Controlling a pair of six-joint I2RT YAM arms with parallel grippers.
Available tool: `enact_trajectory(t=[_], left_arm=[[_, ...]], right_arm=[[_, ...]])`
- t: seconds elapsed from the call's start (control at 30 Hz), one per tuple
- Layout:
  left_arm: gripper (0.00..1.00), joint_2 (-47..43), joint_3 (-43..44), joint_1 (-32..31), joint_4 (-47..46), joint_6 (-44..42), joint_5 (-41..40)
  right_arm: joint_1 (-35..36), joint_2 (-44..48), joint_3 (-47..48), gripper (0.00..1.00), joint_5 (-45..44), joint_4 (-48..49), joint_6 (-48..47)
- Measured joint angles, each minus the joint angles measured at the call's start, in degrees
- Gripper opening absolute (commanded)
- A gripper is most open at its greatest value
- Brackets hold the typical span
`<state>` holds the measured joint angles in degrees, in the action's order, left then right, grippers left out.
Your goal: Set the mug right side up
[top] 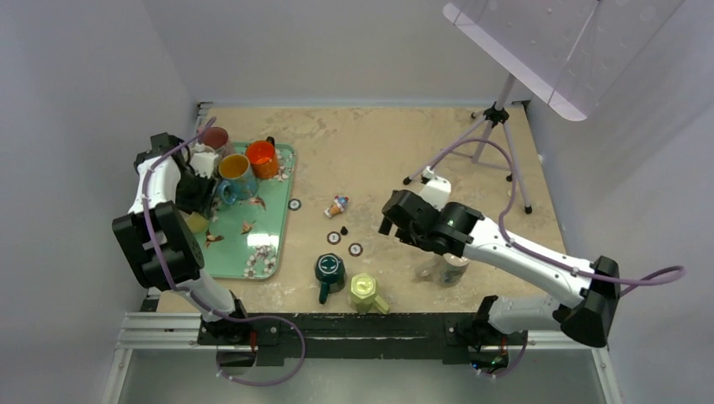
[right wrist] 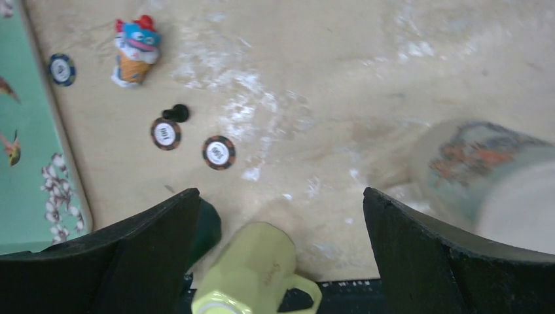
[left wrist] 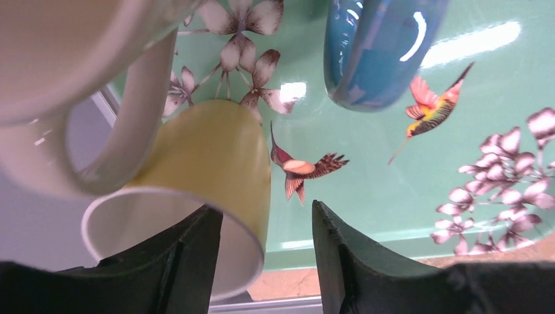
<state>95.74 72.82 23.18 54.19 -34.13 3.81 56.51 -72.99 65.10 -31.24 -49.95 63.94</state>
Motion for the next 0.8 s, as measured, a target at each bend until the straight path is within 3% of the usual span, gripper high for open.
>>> enact_trajectory(t=[0.27,0.53,0.8], left_arm=[[0.59,-5.6,8.4,-0.5,9.3,3.3,4.5],[0.59,-13.0,13.2,-4.2,16.3,5.0,11.5],[0.59,-14.3,13.6,-4.6,19.0,5.5,15.4]], right_arm=[[0.0,10.7,-10.1,0.87,0.0,-13.7,19.3],[0.1,8.5,-15.0,0.83,2.1,-16.5,24.8],[0.0,9.2,-22.0,0.76,0.5,-17.7,33.9]])
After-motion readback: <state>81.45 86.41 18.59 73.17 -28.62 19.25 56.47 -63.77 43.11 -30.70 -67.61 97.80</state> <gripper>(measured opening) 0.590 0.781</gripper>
